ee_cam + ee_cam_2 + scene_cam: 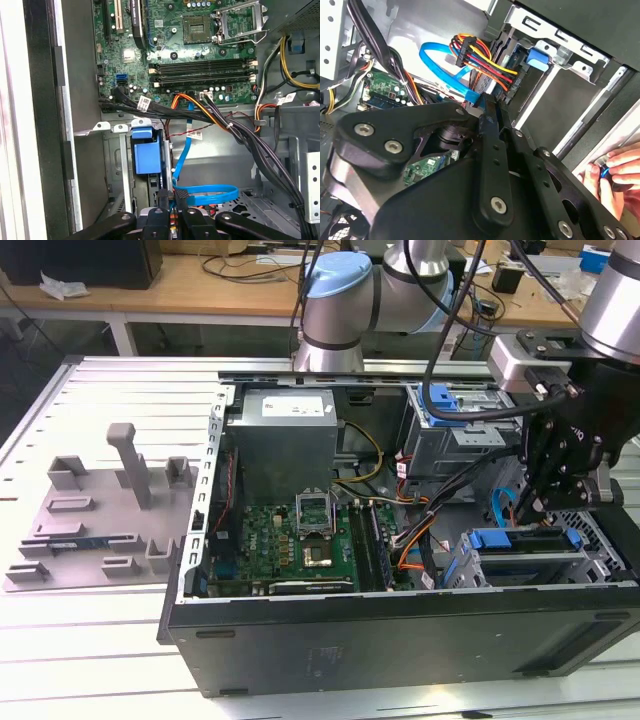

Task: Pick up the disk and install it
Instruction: 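Insert the second disk wire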

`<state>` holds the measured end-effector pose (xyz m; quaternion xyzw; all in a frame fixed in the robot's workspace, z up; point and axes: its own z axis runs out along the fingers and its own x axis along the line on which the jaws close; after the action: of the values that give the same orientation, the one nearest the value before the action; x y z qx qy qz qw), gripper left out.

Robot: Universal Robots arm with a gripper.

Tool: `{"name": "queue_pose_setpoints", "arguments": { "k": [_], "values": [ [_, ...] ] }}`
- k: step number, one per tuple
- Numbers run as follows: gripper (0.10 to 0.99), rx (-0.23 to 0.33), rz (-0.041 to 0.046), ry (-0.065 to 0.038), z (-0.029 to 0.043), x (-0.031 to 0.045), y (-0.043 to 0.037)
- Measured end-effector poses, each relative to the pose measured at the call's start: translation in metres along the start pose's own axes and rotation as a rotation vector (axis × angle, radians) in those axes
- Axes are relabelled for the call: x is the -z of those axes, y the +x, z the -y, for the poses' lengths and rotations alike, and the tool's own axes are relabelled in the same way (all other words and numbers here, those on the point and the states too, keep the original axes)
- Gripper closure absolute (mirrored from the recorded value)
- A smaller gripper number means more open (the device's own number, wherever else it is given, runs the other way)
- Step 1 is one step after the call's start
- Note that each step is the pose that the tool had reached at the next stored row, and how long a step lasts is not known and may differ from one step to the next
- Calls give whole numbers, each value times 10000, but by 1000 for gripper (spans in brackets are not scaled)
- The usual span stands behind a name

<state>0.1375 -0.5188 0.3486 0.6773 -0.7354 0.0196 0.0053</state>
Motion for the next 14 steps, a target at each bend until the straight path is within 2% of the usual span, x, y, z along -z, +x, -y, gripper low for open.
{"name": "queue_pose_setpoints", "arguments": {
  "k": [4,6,9,10,11,14],
  "values": [
    [925,3,-2,-20,3,-1,26],
    [925,7,-7,-84,4,-1,26],
    [925,9,-7,-85,7,-1,26],
    [925,7,-7,-85,31,2,35],
    [925,8,-8,-85,36,1,84],
    [925,8,-7,-85,41,0,86]
  ]
}}
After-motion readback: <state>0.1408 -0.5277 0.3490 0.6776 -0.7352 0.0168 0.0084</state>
